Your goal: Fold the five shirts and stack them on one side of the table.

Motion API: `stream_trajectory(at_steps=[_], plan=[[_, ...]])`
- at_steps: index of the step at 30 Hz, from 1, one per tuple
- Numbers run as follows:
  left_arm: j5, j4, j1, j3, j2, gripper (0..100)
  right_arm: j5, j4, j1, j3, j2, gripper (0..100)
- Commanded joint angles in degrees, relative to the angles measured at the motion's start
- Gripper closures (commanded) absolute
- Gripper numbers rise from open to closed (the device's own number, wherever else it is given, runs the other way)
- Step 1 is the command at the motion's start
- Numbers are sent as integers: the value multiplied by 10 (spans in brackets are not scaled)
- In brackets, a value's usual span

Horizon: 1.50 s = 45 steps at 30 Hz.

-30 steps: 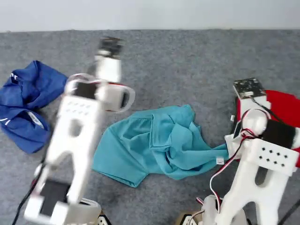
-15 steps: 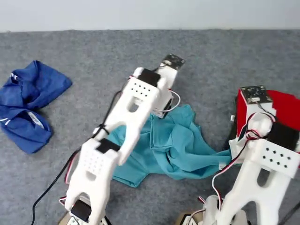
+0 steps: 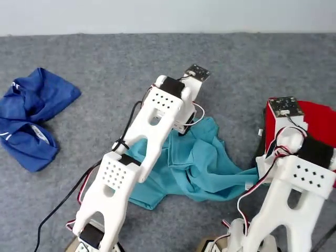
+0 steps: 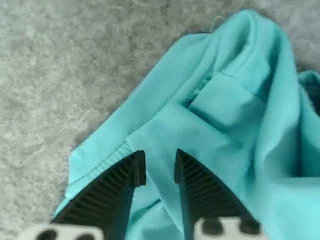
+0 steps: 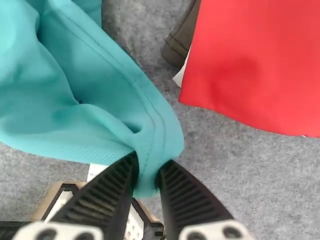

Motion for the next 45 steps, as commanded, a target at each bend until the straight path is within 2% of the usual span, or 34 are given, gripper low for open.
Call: stream_trajectory(at_steps=[1, 6, 15, 19, 32, 35, 40, 45], plan=[[-6, 13, -4, 0, -2, 891, 5, -7, 4, -2, -11, 988], [-47, 11, -1, 51, -2, 891, 5, -7, 4, -2, -11, 988], [-48, 11, 4, 64, -2, 900, 4, -7, 4, -2, -11, 988], [-48, 11, 4, 60, -2, 992, 4, -7, 4, -2, -12, 988], [-44, 12, -23, 45, -81, 988, 3, -7, 4, -3, -12, 988], [-44, 12, -23, 60, -94, 976, 3, -7, 4, -3, -12, 988], [-47, 12, -25, 66, -91, 870, 3, -7, 4, -3, -12, 988], [-47, 11, -28, 68, -54, 859, 3, -7, 4, -3, -12, 988]])
